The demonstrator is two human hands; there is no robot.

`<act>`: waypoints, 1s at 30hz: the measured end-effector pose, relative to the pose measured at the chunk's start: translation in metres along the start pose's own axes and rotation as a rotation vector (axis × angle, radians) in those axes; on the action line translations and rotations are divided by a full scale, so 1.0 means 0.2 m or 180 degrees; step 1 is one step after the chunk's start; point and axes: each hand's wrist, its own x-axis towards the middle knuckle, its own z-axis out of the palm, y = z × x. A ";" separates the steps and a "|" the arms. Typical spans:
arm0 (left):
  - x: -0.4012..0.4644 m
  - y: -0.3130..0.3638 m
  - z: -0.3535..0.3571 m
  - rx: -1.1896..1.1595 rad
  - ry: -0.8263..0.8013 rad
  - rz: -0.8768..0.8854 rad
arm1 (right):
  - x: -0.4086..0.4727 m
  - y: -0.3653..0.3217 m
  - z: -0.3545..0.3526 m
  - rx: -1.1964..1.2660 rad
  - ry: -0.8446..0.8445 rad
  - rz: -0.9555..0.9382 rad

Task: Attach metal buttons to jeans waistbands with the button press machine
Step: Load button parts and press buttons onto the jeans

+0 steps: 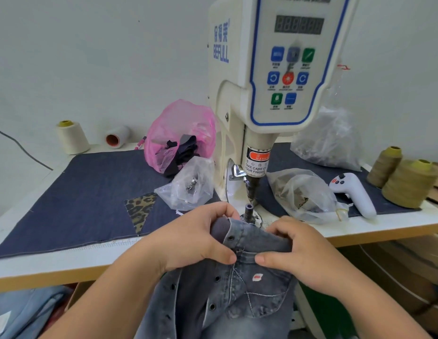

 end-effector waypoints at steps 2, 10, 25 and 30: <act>0.00 0.01 0.00 0.0344 0.0105 -0.0038 | -0.01 0.01 0.02 0.0140 -0.0101 -0.0091; -0.03 0.05 -0.03 0.1482 -0.0548 -0.0386 | -0.05 0.03 0.07 0.0498 0.0003 -0.0084; 0.04 -0.07 0.03 -0.0855 -0.0256 -0.0177 | -0.02 0.01 -0.04 0.0448 0.0097 -0.0158; 0.07 -0.03 0.01 0.0197 0.0614 0.0091 | -0.04 -0.01 -0.06 0.0652 -0.0151 -0.0474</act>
